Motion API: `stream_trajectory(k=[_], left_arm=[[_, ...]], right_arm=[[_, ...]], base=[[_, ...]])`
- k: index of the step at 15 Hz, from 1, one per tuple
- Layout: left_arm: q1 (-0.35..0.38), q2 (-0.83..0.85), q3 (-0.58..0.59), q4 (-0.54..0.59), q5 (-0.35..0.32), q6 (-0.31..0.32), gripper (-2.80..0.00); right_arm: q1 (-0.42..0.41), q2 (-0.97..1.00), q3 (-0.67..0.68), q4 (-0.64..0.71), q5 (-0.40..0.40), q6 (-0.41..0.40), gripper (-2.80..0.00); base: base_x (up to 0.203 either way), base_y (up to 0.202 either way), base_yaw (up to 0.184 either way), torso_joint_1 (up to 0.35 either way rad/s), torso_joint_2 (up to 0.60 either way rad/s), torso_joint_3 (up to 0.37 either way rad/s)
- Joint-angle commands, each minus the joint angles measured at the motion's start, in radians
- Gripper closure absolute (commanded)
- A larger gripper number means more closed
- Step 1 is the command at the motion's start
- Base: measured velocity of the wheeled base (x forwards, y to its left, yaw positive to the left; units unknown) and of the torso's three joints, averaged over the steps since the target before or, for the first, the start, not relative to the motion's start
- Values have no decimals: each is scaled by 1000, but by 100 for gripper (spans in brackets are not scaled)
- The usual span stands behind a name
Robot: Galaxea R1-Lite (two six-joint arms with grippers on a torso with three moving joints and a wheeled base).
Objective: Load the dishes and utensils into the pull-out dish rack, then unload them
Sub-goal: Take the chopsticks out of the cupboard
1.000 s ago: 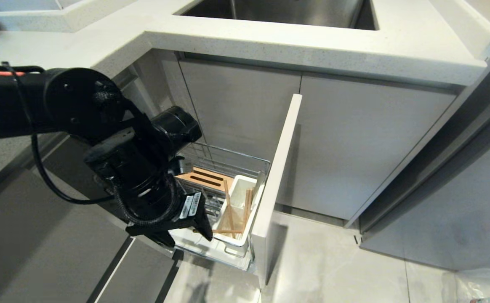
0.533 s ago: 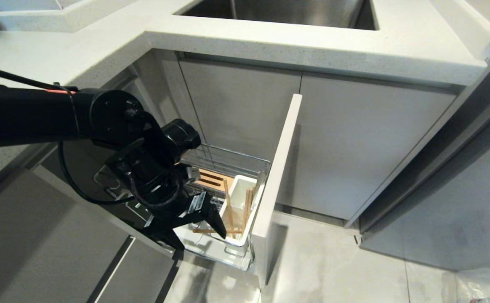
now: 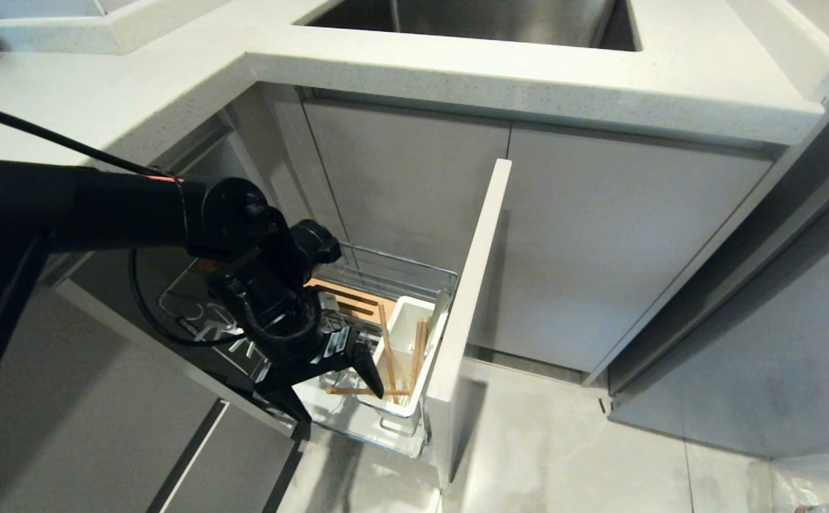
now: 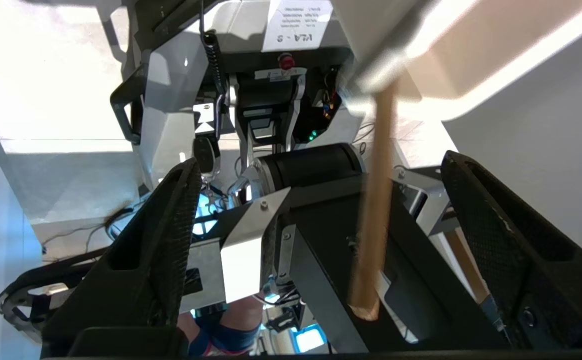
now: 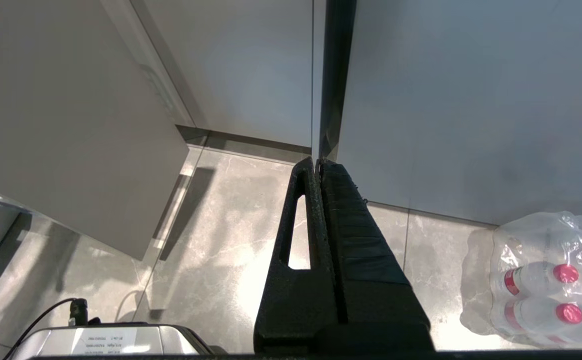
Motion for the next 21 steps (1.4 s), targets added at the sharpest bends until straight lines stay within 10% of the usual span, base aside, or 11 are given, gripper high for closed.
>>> stream_trajectory(k=[1,6,8,21], left_arm=[[14,24,-12,6,-1,-3,-280],[15,40,-13,9,-1,-2,-280],[15,42,-18,17,-1,-3,0],[8,32,-27,34,-4,-5,0]], right_arm=[[0,0,2,0,0,0,0],[0,0,2,0,0,-1,0],[0,0,2,0,0,0,0],[0,0,2,0,0,-1,0]], base=[[0,0,0,0,0,0],[0,0,0,0,0,0],[0,0,0,0,0,0],[0,0,0,0,0,0]])
